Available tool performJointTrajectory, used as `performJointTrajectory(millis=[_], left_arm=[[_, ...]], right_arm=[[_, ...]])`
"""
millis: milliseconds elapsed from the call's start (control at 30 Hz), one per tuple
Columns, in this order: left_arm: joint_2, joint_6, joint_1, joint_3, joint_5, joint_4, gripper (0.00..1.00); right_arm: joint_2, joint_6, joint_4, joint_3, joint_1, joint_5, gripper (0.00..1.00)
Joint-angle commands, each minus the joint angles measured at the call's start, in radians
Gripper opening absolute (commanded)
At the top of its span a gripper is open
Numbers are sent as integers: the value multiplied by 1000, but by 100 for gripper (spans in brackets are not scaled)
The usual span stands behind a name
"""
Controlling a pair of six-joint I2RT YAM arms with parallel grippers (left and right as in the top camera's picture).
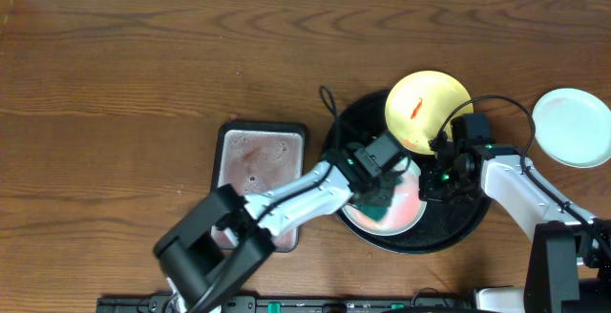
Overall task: Clean dirty plates on tray and stack at the side
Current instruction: 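Scrub the mint plate on the tray with the sponge in left gripper, then return the green sponge to the soapy tray with left gripper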
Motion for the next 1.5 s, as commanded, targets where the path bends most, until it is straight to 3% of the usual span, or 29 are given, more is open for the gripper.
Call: performJointTrajectory(millis=[0, 267, 433, 533, 633, 833, 933, 1033, 1200, 1300, 1333, 1467], left_arm=[[-123, 81, 63, -13, -127, -21, 8], [-345, 192, 78, -13, -136, -59, 8], [-435, 192, 157, -13, -354, -278, 8], [-428, 187, 274, -53, -381, -402, 8], [-412, 165, 366, -145, -367, -370, 8], [-382, 174, 497, -286, -193, -233, 8], [-391, 174, 526, -285, -189, -234, 22], [-430, 173, 537, -280, -187, -251, 49], [-538, 173, 539, -277, -167, -269, 73], [-589, 174, 539, -277, -167, -286, 77], [-605, 173, 539, -277, -167, -293, 82], [-610, 173, 539, -277, -167, -298, 83]], right_arm=[[19, 8, -12, -24, 1, 91, 1], [19, 8, -13, -24, 1, 91, 1], [19, 8, -13, -24, 1, 91, 1], [19, 7, -12, -24, 1, 91, 1], [19, 7, -2, -24, 1, 91, 1], [10, -24, 74, -24, 1, 55, 1], [-38, -23, 85, -23, 2, 51, 1], [-121, -23, 76, -23, 10, 85, 1], [-327, -8, 53, -23, 63, 233, 1], [-433, -6, 35, -23, 97, 380, 1], [-474, 19, 32, -23, 113, 446, 1], [-537, 29, 54, -23, 151, 562, 1]])
